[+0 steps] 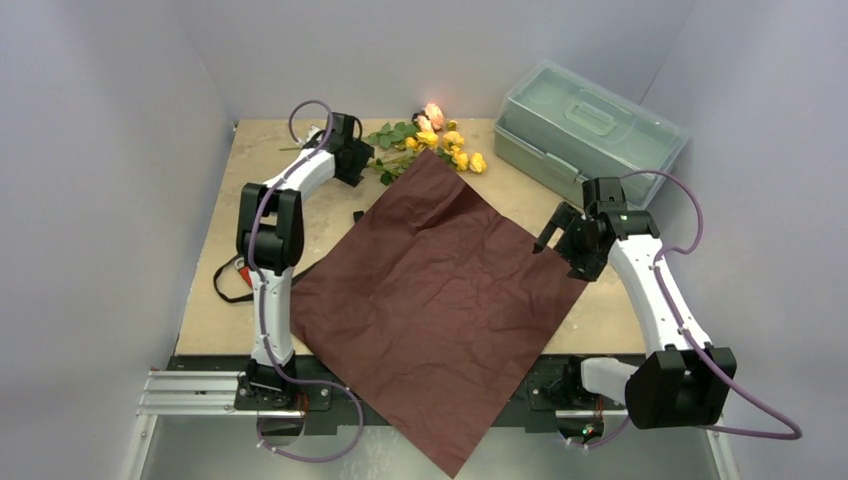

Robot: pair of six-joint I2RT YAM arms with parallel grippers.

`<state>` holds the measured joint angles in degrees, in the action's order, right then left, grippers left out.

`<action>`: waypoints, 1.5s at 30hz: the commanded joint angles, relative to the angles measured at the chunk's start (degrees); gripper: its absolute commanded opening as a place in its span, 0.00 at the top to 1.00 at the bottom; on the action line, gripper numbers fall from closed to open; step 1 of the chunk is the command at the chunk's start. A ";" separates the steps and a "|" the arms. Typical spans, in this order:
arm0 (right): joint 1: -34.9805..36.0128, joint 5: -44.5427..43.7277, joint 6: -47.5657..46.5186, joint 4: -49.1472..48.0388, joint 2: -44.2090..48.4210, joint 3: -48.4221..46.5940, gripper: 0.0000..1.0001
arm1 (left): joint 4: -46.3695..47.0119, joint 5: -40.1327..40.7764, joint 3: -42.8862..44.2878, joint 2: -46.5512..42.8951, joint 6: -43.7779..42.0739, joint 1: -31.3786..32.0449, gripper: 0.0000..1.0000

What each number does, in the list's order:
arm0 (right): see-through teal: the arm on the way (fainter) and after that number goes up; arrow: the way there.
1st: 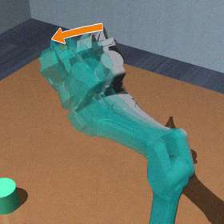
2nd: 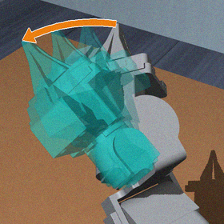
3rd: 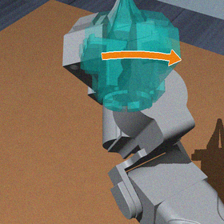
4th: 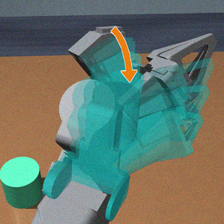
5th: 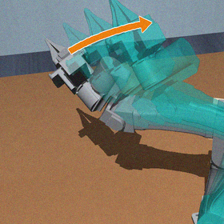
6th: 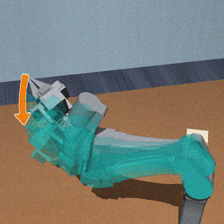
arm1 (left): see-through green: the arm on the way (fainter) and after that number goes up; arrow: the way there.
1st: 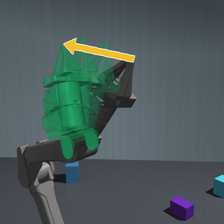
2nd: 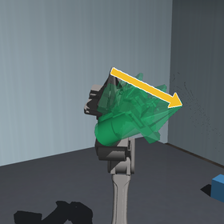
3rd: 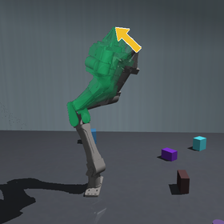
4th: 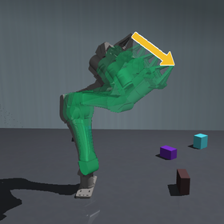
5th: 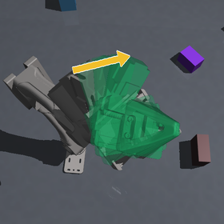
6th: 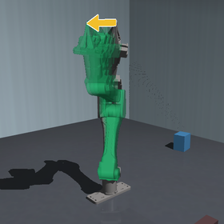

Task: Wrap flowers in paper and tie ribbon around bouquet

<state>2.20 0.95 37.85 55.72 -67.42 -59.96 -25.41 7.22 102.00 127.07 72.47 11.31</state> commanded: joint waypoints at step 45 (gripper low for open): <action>-0.11 0.65 -1.39 -1.79 -0.87 -1.10 0.08 | 22.74 -2.26 -8.47 -9.33 24.66 -10.53 1.00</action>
<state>2.20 0.97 37.28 54.50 -70.46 -61.17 -7.31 3.07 105.67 127.85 99.04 2.72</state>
